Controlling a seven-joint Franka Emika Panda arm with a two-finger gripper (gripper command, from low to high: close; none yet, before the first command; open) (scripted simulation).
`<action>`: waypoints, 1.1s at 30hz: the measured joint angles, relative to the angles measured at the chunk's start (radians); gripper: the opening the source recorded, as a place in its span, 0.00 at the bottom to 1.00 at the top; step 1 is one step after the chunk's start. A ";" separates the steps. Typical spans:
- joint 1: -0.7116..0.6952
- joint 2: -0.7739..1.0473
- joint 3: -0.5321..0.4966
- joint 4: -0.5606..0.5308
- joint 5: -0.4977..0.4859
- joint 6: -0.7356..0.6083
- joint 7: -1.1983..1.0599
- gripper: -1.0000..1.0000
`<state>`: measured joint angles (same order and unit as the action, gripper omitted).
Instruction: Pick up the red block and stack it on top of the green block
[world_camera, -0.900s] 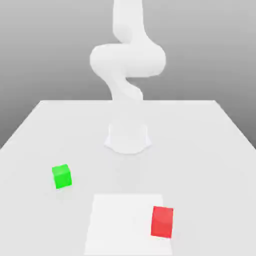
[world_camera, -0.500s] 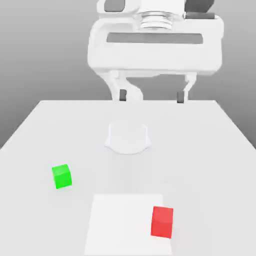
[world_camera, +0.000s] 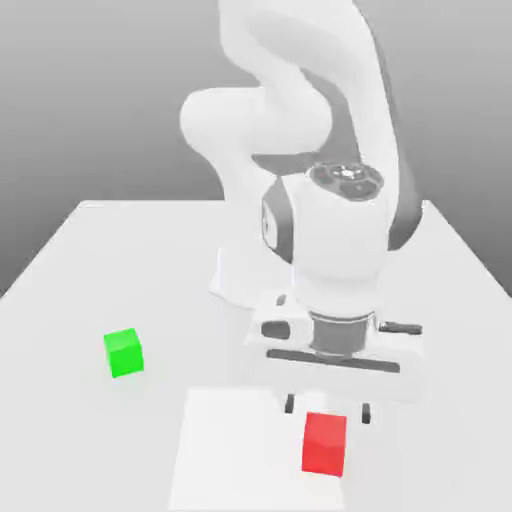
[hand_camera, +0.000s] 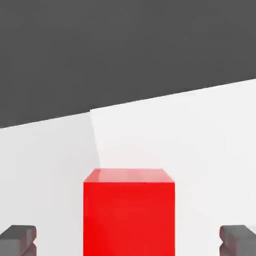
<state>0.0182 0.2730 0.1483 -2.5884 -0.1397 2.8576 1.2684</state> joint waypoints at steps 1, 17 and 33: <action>0.014 0.035 -0.017 0.005 -0.016 0.029 0.012 0.00; -0.142 -0.229 -0.049 -0.096 0.068 -0.133 0.086 0.00; -0.656 -0.502 -0.266 -0.405 0.068 -0.091 0.684 0.00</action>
<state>-0.6375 -0.2287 -0.1173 -2.9932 -0.0720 2.7667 1.9522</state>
